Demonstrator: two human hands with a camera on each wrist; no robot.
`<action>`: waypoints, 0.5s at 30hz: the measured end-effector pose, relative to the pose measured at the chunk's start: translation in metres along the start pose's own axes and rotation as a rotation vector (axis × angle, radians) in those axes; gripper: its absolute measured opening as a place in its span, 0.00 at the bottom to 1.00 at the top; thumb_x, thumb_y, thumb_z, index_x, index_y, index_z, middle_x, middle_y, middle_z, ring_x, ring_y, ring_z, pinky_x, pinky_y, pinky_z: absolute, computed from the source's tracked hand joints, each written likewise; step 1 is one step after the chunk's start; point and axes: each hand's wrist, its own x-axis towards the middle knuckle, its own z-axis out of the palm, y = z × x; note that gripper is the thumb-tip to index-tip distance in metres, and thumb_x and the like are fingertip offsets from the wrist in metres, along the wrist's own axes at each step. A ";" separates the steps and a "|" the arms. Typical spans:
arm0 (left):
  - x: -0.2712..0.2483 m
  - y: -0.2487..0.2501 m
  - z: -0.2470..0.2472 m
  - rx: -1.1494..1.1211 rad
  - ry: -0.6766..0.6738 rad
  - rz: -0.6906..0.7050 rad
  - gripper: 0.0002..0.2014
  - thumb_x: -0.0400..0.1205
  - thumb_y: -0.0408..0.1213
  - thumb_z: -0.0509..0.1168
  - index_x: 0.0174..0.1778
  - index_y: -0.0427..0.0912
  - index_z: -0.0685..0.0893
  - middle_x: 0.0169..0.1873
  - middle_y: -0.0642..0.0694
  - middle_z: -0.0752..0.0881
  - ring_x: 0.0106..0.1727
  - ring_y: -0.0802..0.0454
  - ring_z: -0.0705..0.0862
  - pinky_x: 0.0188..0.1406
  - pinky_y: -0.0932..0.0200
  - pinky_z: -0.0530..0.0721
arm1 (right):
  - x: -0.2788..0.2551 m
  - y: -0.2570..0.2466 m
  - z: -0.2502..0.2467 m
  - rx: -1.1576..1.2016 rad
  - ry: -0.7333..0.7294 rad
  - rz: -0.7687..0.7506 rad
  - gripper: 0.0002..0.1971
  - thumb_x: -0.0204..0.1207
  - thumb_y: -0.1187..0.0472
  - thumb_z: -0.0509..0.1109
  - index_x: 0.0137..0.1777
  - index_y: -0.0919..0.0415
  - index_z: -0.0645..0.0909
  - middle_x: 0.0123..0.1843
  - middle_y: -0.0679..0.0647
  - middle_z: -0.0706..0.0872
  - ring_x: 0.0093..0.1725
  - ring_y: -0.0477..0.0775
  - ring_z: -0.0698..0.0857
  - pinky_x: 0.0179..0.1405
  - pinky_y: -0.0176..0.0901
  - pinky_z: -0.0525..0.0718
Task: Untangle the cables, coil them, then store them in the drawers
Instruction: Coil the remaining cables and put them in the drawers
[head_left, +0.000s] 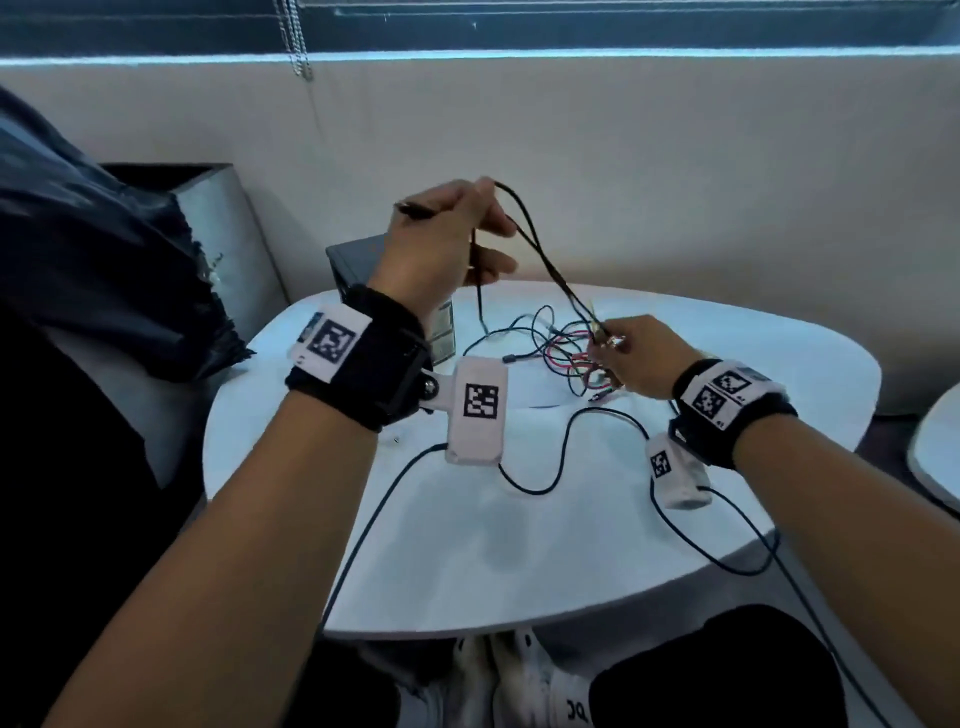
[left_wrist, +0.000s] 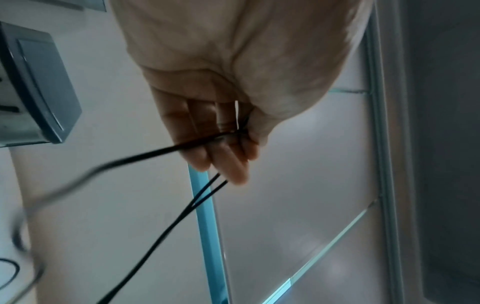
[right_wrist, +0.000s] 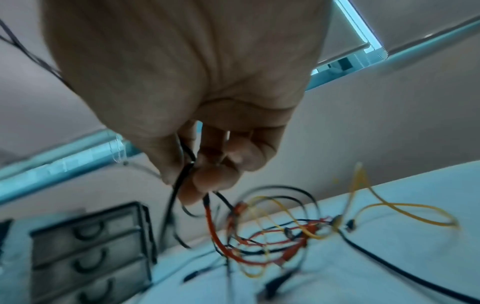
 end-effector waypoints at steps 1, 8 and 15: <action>0.002 0.003 -0.005 -0.023 0.031 0.012 0.18 0.89 0.42 0.60 0.34 0.42 0.82 0.34 0.49 0.89 0.22 0.52 0.83 0.30 0.59 0.82 | -0.001 0.007 0.003 -0.013 0.017 0.019 0.11 0.82 0.52 0.69 0.37 0.51 0.80 0.34 0.55 0.88 0.32 0.55 0.85 0.37 0.48 0.83; 0.009 -0.013 -0.024 0.098 0.050 0.085 0.18 0.90 0.42 0.60 0.34 0.42 0.84 0.35 0.49 0.88 0.19 0.54 0.66 0.22 0.64 0.66 | -0.008 0.021 0.003 0.355 0.076 0.082 0.14 0.84 0.64 0.66 0.61 0.43 0.83 0.42 0.56 0.90 0.24 0.40 0.83 0.23 0.29 0.78; 0.015 -0.007 -0.007 0.452 -0.184 0.190 0.13 0.86 0.41 0.66 0.47 0.37 0.92 0.37 0.56 0.91 0.41 0.71 0.86 0.46 0.74 0.80 | -0.014 -0.039 -0.033 0.283 0.118 -0.036 0.31 0.69 0.43 0.79 0.73 0.41 0.76 0.67 0.46 0.73 0.66 0.45 0.75 0.60 0.40 0.72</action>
